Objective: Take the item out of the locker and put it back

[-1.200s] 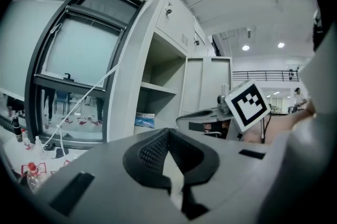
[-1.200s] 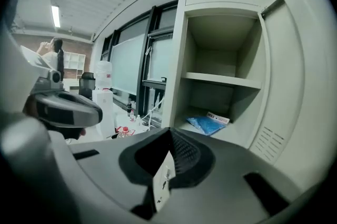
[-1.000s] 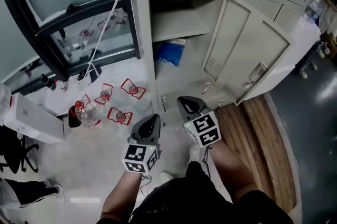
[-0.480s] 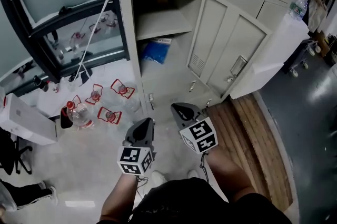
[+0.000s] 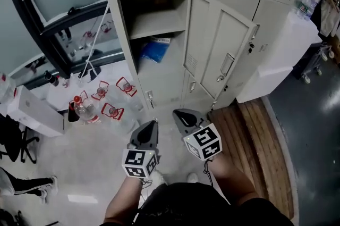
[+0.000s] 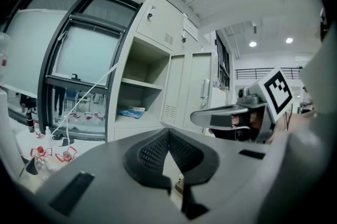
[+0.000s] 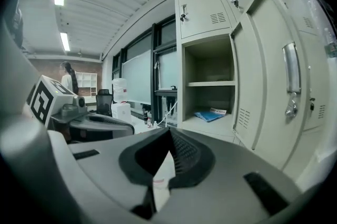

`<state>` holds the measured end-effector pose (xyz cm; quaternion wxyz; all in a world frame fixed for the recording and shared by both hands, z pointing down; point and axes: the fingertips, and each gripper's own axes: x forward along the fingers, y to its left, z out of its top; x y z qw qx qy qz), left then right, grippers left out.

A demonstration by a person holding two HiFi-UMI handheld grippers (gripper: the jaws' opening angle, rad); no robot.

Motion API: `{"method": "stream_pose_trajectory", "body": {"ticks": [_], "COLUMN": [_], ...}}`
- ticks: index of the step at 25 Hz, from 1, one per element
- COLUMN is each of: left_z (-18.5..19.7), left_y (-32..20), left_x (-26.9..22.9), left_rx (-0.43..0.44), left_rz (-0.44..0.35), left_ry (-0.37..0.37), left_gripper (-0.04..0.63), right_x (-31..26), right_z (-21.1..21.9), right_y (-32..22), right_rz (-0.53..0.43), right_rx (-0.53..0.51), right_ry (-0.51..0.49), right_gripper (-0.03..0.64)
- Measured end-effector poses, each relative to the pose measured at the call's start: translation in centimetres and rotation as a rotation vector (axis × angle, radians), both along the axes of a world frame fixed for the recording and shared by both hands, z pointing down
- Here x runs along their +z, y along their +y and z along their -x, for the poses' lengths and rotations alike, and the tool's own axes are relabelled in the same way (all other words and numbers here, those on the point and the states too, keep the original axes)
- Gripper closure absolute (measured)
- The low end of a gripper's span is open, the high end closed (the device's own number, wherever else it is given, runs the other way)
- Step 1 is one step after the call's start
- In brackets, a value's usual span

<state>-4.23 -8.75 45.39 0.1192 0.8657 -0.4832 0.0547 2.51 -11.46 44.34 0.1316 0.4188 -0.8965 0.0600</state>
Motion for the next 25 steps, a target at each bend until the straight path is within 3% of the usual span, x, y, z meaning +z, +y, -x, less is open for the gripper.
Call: {"method": "stream_pose_trajectory", "body": {"ticks": [14,25], "left_z": [-5.5,-7.2], "left_y": [5.2,7.3], "left_x": [-0.2,-0.2], "left_rx": [-0.106,-0.14], "left_rz": [-0.011,-0.023], "left_ry": [-0.017,-0.013], "left_gripper": [0.591,0.591], "right_x": [-0.7,-0.1], "right_z": [-4.7,-5.9], "right_y": [4.2,6.2], "right_rz": [-0.02,-0.025], "right_rx": [-0.113,-0.155], "right_ry": [-0.059,-0.06], "right_gripper": [0.617,0.617]}}
